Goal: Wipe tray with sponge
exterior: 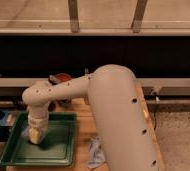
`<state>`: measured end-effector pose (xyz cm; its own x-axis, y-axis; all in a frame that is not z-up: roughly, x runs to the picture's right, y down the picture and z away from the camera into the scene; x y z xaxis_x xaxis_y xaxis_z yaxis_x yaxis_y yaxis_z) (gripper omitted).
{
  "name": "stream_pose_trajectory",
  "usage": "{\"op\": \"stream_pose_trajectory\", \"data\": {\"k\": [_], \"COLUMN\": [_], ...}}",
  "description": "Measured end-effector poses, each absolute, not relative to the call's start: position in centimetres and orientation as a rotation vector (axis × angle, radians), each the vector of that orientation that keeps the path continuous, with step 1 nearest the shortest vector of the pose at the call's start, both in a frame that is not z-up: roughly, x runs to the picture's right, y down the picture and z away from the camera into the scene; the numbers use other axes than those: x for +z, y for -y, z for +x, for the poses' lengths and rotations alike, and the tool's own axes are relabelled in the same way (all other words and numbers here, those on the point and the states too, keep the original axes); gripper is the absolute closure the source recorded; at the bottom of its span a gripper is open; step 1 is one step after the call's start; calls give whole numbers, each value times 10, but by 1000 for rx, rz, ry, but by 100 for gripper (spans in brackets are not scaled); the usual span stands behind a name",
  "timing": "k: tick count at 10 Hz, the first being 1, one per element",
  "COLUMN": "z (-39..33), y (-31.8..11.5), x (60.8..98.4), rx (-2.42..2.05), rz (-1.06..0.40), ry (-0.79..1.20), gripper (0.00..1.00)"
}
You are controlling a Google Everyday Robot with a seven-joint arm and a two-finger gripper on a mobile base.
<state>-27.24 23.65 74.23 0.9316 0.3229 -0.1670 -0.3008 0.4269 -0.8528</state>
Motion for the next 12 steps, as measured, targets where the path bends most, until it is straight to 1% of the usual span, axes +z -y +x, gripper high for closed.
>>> {"op": "stream_pose_trajectory", "data": {"k": [1, 4, 6, 9, 12], "z": [-259, -224, -207, -186, -210], "y": [-248, -263, -254, -221, -204], "x": [739, 737, 747, 774, 790], "rx": [399, 449, 494, 553, 541], "rz": [-1080, -1091, -1075, -1026, -1009], "ry": [12, -50, -83, -107, -84], "gripper": [100, 100, 100, 100, 100]}}
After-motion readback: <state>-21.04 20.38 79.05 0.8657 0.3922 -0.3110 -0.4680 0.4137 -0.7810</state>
